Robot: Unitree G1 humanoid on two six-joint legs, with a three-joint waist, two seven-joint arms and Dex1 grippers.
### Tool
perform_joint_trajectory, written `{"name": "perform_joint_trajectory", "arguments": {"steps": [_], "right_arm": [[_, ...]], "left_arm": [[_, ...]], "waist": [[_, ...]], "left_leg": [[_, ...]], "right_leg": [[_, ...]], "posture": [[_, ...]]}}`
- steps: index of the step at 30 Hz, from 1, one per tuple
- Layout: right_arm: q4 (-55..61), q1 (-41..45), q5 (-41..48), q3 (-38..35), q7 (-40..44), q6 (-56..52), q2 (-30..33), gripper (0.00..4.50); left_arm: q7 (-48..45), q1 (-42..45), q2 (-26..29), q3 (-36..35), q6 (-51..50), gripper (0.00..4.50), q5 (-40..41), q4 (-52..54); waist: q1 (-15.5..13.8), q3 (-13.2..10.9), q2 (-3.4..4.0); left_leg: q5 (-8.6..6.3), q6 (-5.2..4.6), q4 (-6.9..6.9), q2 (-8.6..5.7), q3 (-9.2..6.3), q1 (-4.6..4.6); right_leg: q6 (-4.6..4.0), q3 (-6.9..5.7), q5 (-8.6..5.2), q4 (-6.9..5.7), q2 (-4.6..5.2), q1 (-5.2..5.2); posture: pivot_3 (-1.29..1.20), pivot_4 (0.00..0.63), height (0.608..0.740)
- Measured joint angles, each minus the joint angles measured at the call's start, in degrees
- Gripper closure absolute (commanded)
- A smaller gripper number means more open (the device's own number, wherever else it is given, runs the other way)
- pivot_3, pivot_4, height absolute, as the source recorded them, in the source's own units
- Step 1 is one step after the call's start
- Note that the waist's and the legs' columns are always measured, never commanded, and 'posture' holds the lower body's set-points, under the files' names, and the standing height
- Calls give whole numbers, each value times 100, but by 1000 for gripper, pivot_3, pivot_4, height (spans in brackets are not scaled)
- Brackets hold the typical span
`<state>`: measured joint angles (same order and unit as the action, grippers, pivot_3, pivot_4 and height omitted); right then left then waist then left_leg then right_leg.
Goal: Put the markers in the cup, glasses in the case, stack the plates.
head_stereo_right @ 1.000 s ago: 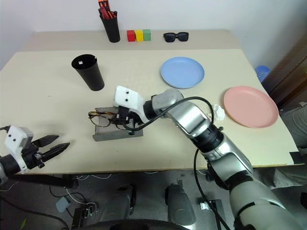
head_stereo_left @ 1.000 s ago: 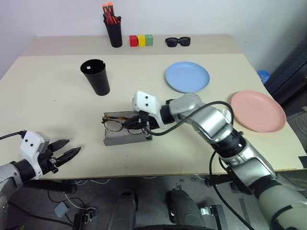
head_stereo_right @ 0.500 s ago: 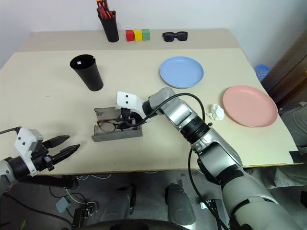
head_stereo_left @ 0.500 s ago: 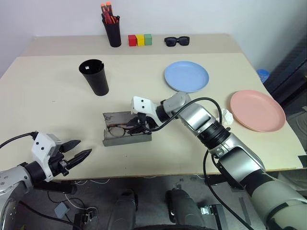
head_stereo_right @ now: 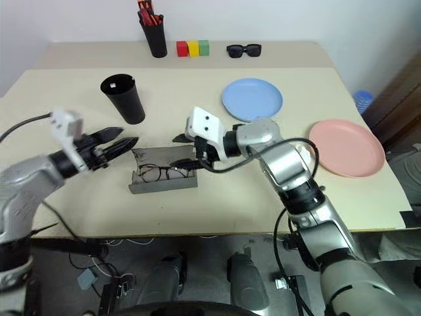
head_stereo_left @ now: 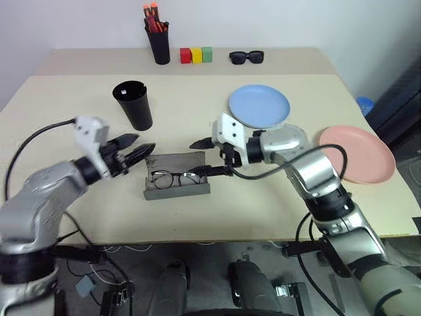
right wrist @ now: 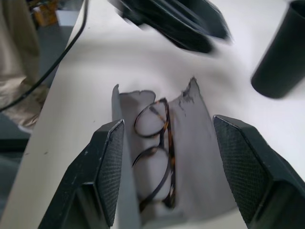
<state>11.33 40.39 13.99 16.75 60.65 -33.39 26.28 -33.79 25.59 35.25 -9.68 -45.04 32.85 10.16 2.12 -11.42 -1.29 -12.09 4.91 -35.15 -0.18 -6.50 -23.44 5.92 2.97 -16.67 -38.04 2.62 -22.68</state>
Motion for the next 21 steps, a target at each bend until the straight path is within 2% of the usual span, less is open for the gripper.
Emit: {"name": "perform_joint_trajectory", "arguments": {"steps": [2, 3, 6, 9, 15, 21], "right_arm": [[373, -264, 41, -121, -99, -152, 235, 1518], [532, -379, 65, -189, -151, -242, 354, 1518], [989, -795, 100, -385, -237, -396, 778, 1518], [1274, -1241, 99, -557, -310, -459, 1154, 1518], [1463, -1814, 96, -921, -514, -493, 1575, 1518], [1337, -1951, 80, -984, -731, -375, 1567, 1518]], "left_arm": [[151, 599, -184, 396, -63, 4405, -302, -702], [183, 861, -249, 558, -85, 4464, -453, -1059], [18, 1417, -282, 1080, -313, 4464, -747, -1782], [-385, 1568, -205, 1492, -468, 4464, -917, -2121], [-1500, 1509, 464, 1931, -441, 4464, -987, -1865], [-2095, 1170, 903, 1966, -55, 4464, -1102, -1480]], "waist": [[42, -1, 1], [62, -1, 1], [57, -1, 2], [58, -1, 2], [53, -1, 2], [43, -2, 3]], "left_leg": [[0, 0, 1, -1, 3, 0], [0, 0, 3, 0, 3, 0], [0, -1, 9, 0, 2, -1], [0, -1, 7, 0, 5, -5], [0, 0, 7, 1, 4, -5], [0, -1, 6, 1, 5, -5]], "right_leg": [[1, 1, 0, -1, 1, -2], [1, 2, 0, -1, 0, -5], [3, 2, -3, -3, -2, -8], [6, 4, -5, -1, 0, -9], [4, 4, -5, 0, 0, -7], [3, 6, -6, 1, 2, -5]], "posture": [[0, 150, 740], [0, 150, 740], [0, 150, 740], [0, 150, 740], [0, 150, 740], [0, 150, 740]]}}
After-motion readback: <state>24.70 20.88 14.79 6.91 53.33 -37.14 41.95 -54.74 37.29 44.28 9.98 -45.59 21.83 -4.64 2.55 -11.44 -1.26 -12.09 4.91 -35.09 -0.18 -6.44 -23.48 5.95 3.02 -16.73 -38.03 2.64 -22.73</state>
